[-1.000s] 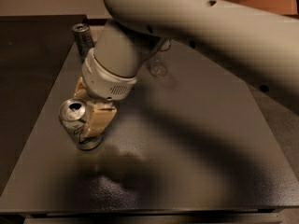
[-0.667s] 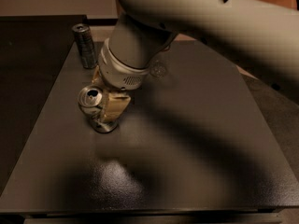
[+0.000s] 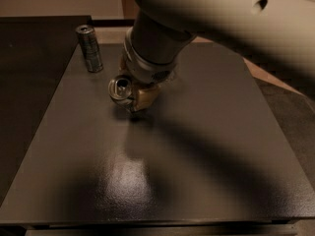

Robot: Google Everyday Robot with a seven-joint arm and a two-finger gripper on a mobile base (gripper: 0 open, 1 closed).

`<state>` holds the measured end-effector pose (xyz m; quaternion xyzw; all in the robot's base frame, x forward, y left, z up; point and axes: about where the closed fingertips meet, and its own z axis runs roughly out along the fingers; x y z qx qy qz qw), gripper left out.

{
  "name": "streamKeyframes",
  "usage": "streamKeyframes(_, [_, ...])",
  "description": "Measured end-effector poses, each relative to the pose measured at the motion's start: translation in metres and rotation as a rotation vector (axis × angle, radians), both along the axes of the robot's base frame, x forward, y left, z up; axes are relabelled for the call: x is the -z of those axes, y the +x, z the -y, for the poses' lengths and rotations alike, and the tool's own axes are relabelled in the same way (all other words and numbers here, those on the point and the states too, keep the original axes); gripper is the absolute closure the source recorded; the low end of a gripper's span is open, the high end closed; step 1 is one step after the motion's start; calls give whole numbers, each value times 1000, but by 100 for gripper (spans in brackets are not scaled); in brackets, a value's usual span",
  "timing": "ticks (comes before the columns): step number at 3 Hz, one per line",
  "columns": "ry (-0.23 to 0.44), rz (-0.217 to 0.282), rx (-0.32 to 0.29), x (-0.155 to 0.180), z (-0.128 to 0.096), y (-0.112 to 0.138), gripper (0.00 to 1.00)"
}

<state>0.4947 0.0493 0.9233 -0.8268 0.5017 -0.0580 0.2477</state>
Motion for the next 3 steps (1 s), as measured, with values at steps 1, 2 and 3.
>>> streamKeyframes(1, [-94, 86, -53, -1, 13, 2, 100])
streamKeyframes(2, [-178, 116, -138, 9, 15, -2, 100])
streamKeyframes(3, [-229, 124, -209, 18, 12, -8, 82])
